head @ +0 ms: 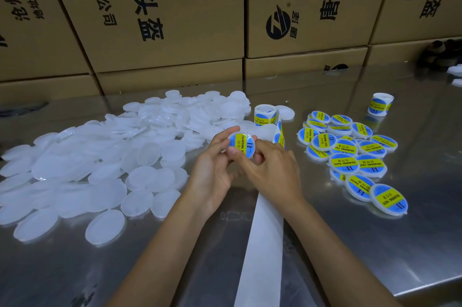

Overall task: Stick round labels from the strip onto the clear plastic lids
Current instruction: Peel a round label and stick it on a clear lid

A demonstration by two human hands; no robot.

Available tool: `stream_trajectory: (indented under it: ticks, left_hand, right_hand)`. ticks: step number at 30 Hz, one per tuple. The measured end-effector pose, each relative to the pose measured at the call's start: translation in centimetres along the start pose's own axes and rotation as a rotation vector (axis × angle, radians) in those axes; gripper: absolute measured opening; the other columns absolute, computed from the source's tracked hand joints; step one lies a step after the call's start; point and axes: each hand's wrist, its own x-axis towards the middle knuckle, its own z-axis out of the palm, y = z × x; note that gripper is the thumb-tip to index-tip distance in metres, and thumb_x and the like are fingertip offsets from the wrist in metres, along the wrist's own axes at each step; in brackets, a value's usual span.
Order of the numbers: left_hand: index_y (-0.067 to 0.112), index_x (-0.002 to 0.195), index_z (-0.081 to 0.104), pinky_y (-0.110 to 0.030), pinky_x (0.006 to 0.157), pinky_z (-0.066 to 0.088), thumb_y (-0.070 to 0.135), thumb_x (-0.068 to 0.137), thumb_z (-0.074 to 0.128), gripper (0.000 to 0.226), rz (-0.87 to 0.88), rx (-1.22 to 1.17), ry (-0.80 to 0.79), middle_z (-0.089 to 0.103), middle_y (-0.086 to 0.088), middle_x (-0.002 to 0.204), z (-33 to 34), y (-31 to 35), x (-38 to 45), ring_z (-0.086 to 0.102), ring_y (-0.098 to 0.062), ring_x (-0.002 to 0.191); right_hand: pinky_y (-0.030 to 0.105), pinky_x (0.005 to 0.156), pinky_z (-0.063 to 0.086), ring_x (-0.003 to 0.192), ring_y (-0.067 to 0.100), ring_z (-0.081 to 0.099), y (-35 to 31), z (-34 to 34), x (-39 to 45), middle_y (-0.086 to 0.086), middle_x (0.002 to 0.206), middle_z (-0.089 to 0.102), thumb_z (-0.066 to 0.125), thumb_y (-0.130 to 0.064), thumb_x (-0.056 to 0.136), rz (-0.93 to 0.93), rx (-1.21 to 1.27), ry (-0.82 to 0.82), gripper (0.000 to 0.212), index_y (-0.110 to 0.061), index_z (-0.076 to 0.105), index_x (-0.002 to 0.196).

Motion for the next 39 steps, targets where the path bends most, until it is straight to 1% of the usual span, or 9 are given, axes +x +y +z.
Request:
stream_trajectory:
  ticks: [7, 10, 13, 18, 24, 28, 33, 36, 39]
  left_hand:
    - [0.016, 0.135, 0.057, -0.046, 0.099, 0.045, 0.017, 0.099, 0.052, 0.036, 0.013, 0.047, 0.007, 0.071, -0.011, 0.123, 0.16, -0.30, 0.17, 0.065, -0.026, 0.109]
    - [0.023, 0.130, 0.060, -0.034, 0.086, 0.050, 0.003, 0.094, 0.062, 0.041, 0.087, 0.285, 0.020, 0.074, -0.007, 0.108, 0.04, -0.58, -0.11, 0.066, -0.020, 0.098]
    - [0.021, 0.124, 0.062, -0.023, 0.075, 0.056, -0.003, 0.086, 0.073, 0.046, 0.189, 0.468, 0.077, 0.077, -0.006, 0.101, -0.03, -0.65, -0.34, 0.072, -0.013, 0.089]
    - [0.009, 0.112, 0.069, -0.029, 0.068, 0.061, 0.002, 0.086, 0.075, 0.027, 0.264, 0.400, 0.200, 0.078, -0.015, 0.092, 0.03, -0.07, -0.41, 0.076, -0.028, 0.079]
    - [0.005, 0.098, 0.072, -0.028, 0.059, 0.060, 0.008, 0.092, 0.070, 0.007, 0.291, 0.342, 0.325, 0.078, -0.005, 0.088, -0.12, -0.21, -0.37, 0.076, -0.024, 0.080]
    - [0.010, 0.101, 0.071, -0.033, 0.064, 0.062, 0.018, 0.095, 0.069, 0.011, 0.256, 0.294, 0.344, 0.078, -0.007, 0.091, -0.01, -0.42, -0.27, 0.076, -0.026, 0.082]
    - [0.015, 0.118, 0.067, -0.034, 0.075, 0.062, 0.011, 0.091, 0.072, 0.027, 0.199, 0.363, 0.185, 0.077, -0.012, 0.100, -0.17, -0.48, -0.24, 0.076, -0.028, 0.090]
    - [0.016, 0.119, 0.070, -0.031, 0.072, 0.062, 0.007, 0.086, 0.076, 0.035, 0.189, 0.431, 0.165, 0.078, -0.012, 0.098, -0.30, -0.30, -0.09, 0.076, -0.025, 0.087]
    - [0.011, 0.108, 0.072, -0.028, 0.062, 0.061, 0.011, 0.082, 0.081, 0.027, 0.217, 0.462, 0.240, 0.078, -0.009, 0.089, -0.43, -0.02, -0.12, 0.076, -0.022, 0.078]
  right_hand:
    - [0.031, 0.058, 0.030, 0.059, 0.015, 0.045, 0.61, 0.28, 0.36, -0.002, 0.057, 0.047, 0.041, -0.050, 0.101, 0.043, 0.092, -0.005, 0.048, -0.018, 0.046, 0.066]
    - [0.034, 0.058, 0.034, 0.069, 0.026, 0.052, 0.84, 0.24, 0.46, -0.002, 0.063, 0.052, 0.034, -0.044, 0.105, 0.064, 0.056, -0.021, 0.046, -0.017, 0.050, 0.071]
    - [0.033, 0.059, 0.029, 0.068, 0.027, 0.051, 0.99, 0.15, 0.49, -0.004, 0.062, 0.049, 0.032, -0.039, 0.106, 0.075, 0.061, -0.024, 0.042, -0.019, 0.049, 0.073]
    - [0.031, 0.062, 0.031, 0.066, 0.018, 0.045, 0.57, 0.23, 0.21, -0.008, 0.056, 0.045, 0.033, -0.043, 0.105, 0.110, 0.207, -0.056, 0.045, -0.030, 0.038, 0.062]
    - [0.030, 0.053, 0.035, 0.058, 0.012, 0.046, 0.09, 0.39, -0.21, -0.008, 0.053, 0.046, 0.042, -0.080, 0.081, 0.077, 0.133, -0.108, 0.066, -0.019, 0.035, 0.060]
    - [0.032, 0.054, 0.034, 0.055, 0.013, 0.043, 0.03, 0.59, -0.17, -0.005, 0.050, 0.040, 0.048, -0.068, 0.088, 0.083, 0.199, -0.105, 0.058, -0.017, 0.035, 0.062]
    - [0.036, 0.060, 0.038, 0.065, 0.020, 0.047, 0.48, 0.36, 0.08, -0.005, 0.058, 0.046, 0.041, -0.042, 0.103, 0.078, 0.239, -0.080, 0.042, -0.019, 0.040, 0.068]
    - [0.038, 0.068, 0.044, 0.076, 0.025, 0.055, 0.76, 0.23, 0.11, -0.006, 0.066, 0.053, 0.036, -0.038, 0.105, 0.087, 0.226, -0.082, 0.038, -0.024, 0.045, 0.071]
    - [0.037, 0.064, 0.041, 0.071, 0.022, 0.052, 0.67, 0.28, -0.07, -0.007, 0.062, 0.051, 0.036, -0.038, 0.105, 0.061, 0.232, -0.105, 0.039, -0.028, 0.044, 0.069]
